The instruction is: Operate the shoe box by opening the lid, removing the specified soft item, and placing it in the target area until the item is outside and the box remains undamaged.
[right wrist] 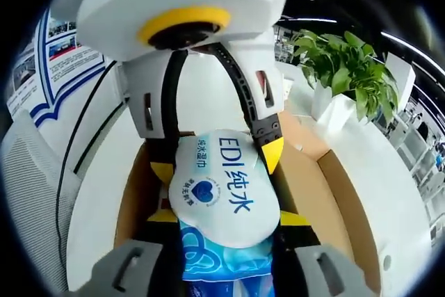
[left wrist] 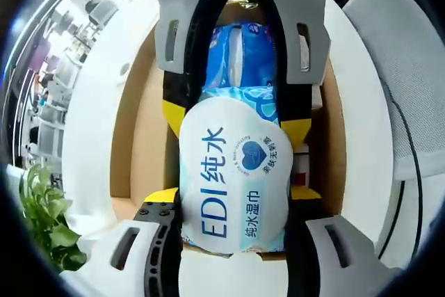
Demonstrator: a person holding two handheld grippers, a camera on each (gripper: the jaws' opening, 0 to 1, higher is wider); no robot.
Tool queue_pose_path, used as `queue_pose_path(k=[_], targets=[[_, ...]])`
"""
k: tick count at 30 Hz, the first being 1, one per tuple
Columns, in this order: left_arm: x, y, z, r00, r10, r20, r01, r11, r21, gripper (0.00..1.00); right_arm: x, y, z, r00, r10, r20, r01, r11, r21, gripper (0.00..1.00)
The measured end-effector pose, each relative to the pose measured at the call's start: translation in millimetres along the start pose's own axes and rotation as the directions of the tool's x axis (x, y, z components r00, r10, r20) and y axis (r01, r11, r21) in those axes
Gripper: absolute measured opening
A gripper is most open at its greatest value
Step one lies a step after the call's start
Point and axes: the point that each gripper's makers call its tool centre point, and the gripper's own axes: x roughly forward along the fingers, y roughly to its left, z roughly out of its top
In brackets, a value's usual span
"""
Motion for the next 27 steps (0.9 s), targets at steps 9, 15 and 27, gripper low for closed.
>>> queue_pose_path(k=[9,15,27], targets=[[-14.4,-2.5,2.7,1.0,0.009,0.0,-0.009,1.0,-0.005,0.58,-10.5,4.3,12.1,1.0,0.002,0.008,-0.002,1.0,-0.013,0.45],[-23.6,-4.8,5.6,1.0,0.015,0.005,-0.015,1.0,-0.016,0.58,-17.5,7.6,18.4,1.0,0.005,0.011,-0.005,1.0,-0.023,0.44],[-36.4,-8.1,15.1,1.0,0.008,0.004,-0.008,1.0,-0.02,0.58,-32.3,10.6,24.4,1.0,0.012,0.019,-0.012,1.0,-0.025,0.44]])
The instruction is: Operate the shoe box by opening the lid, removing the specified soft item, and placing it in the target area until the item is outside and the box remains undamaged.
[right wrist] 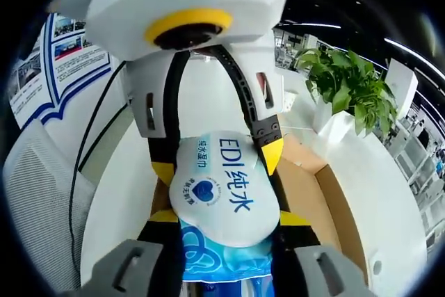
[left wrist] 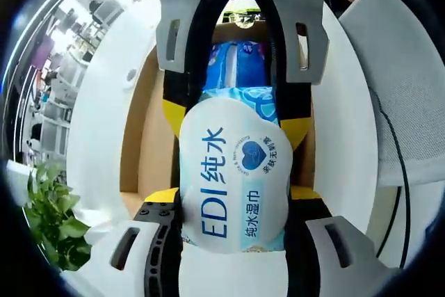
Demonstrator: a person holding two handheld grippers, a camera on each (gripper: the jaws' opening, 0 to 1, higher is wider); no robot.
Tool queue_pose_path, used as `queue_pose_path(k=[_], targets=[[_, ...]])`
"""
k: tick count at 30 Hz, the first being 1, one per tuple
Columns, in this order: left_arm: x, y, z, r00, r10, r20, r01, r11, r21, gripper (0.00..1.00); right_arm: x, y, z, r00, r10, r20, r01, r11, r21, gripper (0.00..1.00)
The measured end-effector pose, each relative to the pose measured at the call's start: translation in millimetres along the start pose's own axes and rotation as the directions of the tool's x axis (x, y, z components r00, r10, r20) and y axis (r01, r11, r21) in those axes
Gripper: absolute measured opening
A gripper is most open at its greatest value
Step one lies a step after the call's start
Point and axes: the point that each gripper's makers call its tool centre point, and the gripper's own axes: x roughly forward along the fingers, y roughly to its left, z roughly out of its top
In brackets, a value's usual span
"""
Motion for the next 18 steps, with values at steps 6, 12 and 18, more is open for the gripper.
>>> queue_pose_path(k=[6,12,18], targets=[[-4.3,-0.8,11.0,1.0,-0.01,0.011,0.01,1.0,0.001,0.58,-12.3,0.0,-0.5,1.0,0.001,-0.001,-0.001,1.0,0.007,0.44],[-7.0,-2.0,22.3,1.0,-0.024,0.019,0.024,1.0,0.003,0.58,-24.3,-0.1,-3.0,1.0,0.003,0.0,-0.003,1.0,0.017,0.44],[-8.1,-3.7,32.7,0.999,-0.03,0.021,0.03,1.0,0.009,0.58,-35.2,0.3,-6.8,1.0,0.0,0.001,0.0,1.0,0.025,0.44]])
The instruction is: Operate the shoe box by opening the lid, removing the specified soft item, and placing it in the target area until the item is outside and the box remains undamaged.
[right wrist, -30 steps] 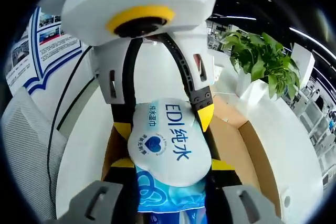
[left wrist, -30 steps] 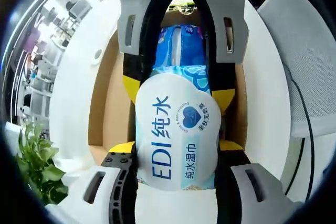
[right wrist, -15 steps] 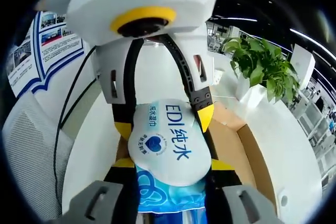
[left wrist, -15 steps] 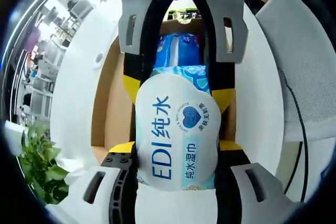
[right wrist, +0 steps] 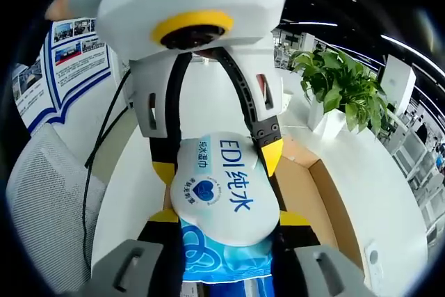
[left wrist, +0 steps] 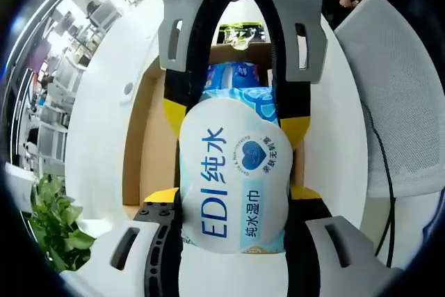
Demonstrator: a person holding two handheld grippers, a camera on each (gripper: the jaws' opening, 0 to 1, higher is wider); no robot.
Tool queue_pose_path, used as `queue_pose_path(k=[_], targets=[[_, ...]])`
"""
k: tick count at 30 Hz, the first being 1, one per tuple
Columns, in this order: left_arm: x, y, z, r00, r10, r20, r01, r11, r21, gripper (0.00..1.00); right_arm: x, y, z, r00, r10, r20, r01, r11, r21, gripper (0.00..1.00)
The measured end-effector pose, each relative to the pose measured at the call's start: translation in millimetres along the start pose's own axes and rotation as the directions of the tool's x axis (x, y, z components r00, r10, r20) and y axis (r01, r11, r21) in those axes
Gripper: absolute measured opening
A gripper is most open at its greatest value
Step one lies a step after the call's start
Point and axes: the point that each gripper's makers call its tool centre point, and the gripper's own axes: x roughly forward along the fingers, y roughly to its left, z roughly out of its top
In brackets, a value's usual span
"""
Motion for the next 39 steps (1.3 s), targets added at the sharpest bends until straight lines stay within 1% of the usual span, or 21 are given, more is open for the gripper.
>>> queue_pose_path(k=[7,15,25,39], targets=[[-1.1,-1.5,14.9,1.0,0.0,0.0,0.0,1.0,0.01,0.58,-12.8,-0.6,-4.6,1.0,-0.007,0.003,0.007,1.0,0.003,0.44],[-0.7,-2.9,27.7,1.0,-0.007,0.009,0.006,1.0,0.023,0.58,-25.6,-0.4,-10.1,1.0,-0.017,0.002,0.017,1.0,0.01,0.44],[3.8,-8.9,48.6,1.0,-0.017,0.016,0.016,0.999,0.033,0.58,-43.5,1.3,-23.1,1.0,-0.028,-0.009,0.028,0.999,0.017,0.44],[6.9,-11.9,79.4,0.999,-0.027,0.019,0.026,0.998,0.063,0.58,-71.1,-0.1,-39.5,0.999,-0.053,0.002,0.052,0.998,0.039,0.44]])
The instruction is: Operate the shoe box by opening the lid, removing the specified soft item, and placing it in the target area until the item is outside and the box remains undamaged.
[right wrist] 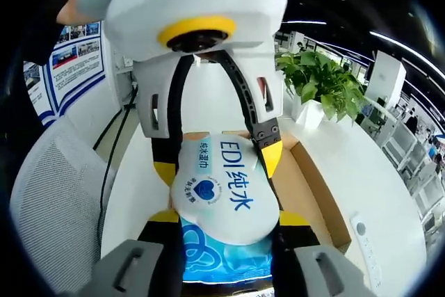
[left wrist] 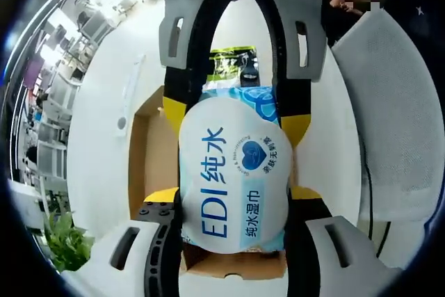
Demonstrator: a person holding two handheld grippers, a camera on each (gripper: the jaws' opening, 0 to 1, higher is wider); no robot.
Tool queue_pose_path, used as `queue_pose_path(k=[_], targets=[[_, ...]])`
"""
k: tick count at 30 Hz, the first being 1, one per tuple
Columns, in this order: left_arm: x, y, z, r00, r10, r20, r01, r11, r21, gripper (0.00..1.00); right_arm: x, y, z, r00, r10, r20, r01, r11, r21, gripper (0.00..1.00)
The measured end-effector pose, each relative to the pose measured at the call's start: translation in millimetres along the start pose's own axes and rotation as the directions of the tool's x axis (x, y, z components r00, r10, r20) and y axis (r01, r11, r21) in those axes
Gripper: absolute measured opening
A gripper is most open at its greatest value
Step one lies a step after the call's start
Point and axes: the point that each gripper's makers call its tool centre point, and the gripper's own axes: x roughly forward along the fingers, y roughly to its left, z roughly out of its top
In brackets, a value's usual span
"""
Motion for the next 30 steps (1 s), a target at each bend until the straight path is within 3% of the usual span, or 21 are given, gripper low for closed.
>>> queue_pose_path(k=[30], targets=[[13.7,4.3,59.4,1.0,0.01,0.016,-0.01,1.0,0.028,0.58,-50.2,-12.6,-34.2,1.0,-0.023,-0.003,0.023,1.0,-0.006,0.44]])
